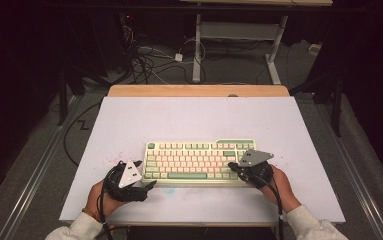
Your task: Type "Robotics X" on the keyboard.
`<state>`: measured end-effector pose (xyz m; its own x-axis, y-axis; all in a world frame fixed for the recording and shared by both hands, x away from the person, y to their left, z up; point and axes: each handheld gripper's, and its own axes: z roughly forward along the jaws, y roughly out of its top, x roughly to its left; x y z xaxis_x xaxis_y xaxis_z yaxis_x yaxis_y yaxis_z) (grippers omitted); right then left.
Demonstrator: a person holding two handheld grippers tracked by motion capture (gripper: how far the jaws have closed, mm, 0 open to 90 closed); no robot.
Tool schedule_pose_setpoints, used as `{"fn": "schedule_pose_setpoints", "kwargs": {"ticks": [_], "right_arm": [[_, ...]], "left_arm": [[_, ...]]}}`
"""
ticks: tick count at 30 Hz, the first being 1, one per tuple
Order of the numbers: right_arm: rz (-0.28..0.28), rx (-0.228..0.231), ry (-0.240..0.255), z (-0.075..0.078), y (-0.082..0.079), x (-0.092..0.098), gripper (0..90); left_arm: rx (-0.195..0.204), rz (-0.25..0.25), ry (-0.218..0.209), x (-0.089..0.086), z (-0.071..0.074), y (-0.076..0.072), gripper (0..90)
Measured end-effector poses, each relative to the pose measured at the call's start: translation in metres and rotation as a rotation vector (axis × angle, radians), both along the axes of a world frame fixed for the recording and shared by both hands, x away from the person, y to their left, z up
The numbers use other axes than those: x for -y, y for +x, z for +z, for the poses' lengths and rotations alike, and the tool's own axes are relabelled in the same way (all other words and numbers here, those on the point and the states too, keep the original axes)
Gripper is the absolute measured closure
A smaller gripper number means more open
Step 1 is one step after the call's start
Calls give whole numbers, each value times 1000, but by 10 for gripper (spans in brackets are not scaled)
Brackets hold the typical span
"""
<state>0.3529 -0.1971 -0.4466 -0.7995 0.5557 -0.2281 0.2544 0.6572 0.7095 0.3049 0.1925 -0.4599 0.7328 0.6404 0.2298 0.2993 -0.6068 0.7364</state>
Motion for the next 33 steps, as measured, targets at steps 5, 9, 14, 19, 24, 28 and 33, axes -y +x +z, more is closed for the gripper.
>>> {"fn": "schedule_pose_setpoints", "kwargs": {"ticks": [5, 9, 14, 19, 24, 28, 33], "right_arm": [[4, -5, -11, -3, 1, -2, 900], [4, -6, -17, -5, 2, -3, 900], [-3, -13, -21, -8, 2, -3, 900], [-3, -12, -20, -8, 1, -2, 900], [-5, -12, -15, -9, 1, -2, 900], [-6, -5, -16, -9, 0, -2, 900], [-7, -2, -17, -9, -1, -2, 900]], "left_arm": [[-5, -1, 6, 0, -1, 0, 209], [-5, -4, 3, 1, 0, 0, 209], [2, 10, -6, 0, 1, 1, 214], [14, 7, -31, -2, 7, -1, 251], [18, 0, -45, -5, 12, -1, 335], [18, -1, -54, -7, 14, -1, 448], [16, -11, -37, -9, 16, -2, 645]]}}
